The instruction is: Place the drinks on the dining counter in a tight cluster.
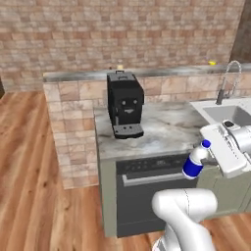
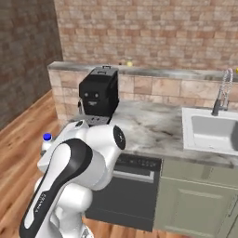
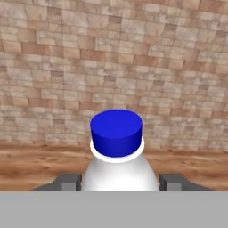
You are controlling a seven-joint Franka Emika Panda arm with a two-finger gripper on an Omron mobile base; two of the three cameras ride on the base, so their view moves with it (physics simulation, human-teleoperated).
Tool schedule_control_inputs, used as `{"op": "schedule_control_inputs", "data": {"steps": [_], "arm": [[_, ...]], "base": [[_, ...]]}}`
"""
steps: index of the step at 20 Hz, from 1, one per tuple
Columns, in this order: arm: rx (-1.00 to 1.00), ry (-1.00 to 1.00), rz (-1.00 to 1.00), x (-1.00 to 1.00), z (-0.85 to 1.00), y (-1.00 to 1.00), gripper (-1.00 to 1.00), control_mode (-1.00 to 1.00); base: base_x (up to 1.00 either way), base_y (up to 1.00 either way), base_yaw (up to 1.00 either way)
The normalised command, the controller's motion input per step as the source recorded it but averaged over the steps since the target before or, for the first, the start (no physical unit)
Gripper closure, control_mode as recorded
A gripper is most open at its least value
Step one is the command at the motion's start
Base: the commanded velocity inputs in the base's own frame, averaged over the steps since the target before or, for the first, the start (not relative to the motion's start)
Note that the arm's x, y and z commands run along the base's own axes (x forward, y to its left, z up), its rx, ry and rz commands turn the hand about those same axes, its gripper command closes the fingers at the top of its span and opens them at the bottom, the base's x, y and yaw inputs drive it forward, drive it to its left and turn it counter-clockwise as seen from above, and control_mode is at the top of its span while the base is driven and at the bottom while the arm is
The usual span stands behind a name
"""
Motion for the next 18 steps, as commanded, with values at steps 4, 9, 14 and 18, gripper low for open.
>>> {"op": "schedule_control_inputs", "data": {"steps": [4,9,14,18], "arm": [[0.00,0.00,0.00,0.00,0.00,0.00,1.00,1.00],[0.00,0.00,0.00,0.00,0.00,0.00,1.00,1.00],[0.00,0.00,0.00,0.00,0.00,0.00,1.00,1.00],[0.00,0.00,0.00,0.00,0.00,0.00,1.00,1.00]], "base": [[0.00,1.00,-0.31],[0.00,1.00,-0.37],[0.00,1.00,-0.36],[0.00,1.00,-0.35]]}}
